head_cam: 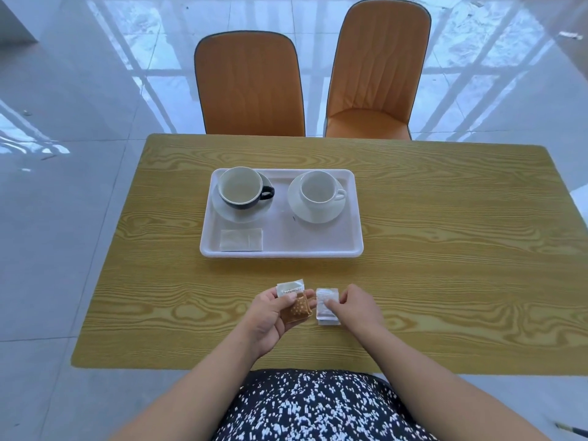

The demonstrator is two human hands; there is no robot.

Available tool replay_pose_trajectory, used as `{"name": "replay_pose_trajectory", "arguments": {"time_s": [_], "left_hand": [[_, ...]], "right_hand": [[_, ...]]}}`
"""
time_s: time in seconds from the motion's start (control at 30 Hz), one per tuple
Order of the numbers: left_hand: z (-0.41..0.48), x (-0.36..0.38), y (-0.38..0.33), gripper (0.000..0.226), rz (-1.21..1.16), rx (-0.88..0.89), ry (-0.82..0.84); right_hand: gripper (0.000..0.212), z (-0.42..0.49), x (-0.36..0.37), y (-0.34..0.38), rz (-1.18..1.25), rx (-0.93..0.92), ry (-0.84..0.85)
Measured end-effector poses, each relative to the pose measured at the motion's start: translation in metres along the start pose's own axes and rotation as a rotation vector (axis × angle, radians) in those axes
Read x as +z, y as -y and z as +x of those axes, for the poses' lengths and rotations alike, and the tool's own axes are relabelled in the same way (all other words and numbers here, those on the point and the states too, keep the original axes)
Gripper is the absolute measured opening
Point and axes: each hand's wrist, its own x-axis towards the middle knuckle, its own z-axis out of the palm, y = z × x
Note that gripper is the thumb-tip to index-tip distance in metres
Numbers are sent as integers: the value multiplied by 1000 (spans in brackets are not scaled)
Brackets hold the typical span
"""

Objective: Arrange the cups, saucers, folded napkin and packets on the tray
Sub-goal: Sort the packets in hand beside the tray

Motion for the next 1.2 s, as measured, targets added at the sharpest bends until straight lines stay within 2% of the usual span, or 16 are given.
{"name": "replay_pose_trajectory", "arguments": {"time_s": [0.07, 0.2, 0.33, 0.57, 0.8, 0.93, 1.2], "left_hand": [[-1, 0, -1, 25, 4, -3, 10], [-3, 1, -5, 26, 11, -4, 39], [-3, 0, -7, 26, 10, -6, 36], [-4, 0, -7, 25, -13, -17, 22], [-7, 4, -3, 26, 14, -22, 18], [-10, 2, 2, 27, 19, -26, 1], [-14, -1, 9, 24, 21, -23, -21]], "right_hand": [[42, 0, 7, 3, -94, -1, 2], [45, 1, 10, 4, -121, -1, -1], [33, 8, 9, -3, -32, 15, 3], [26, 9, 5, -14, 141, 43, -19], [46, -3, 7, -8, -100, 69, -33], [47, -3, 8, -5, -153, 57, -32], [33, 3, 6, -10, 29, 38, 19]]}}
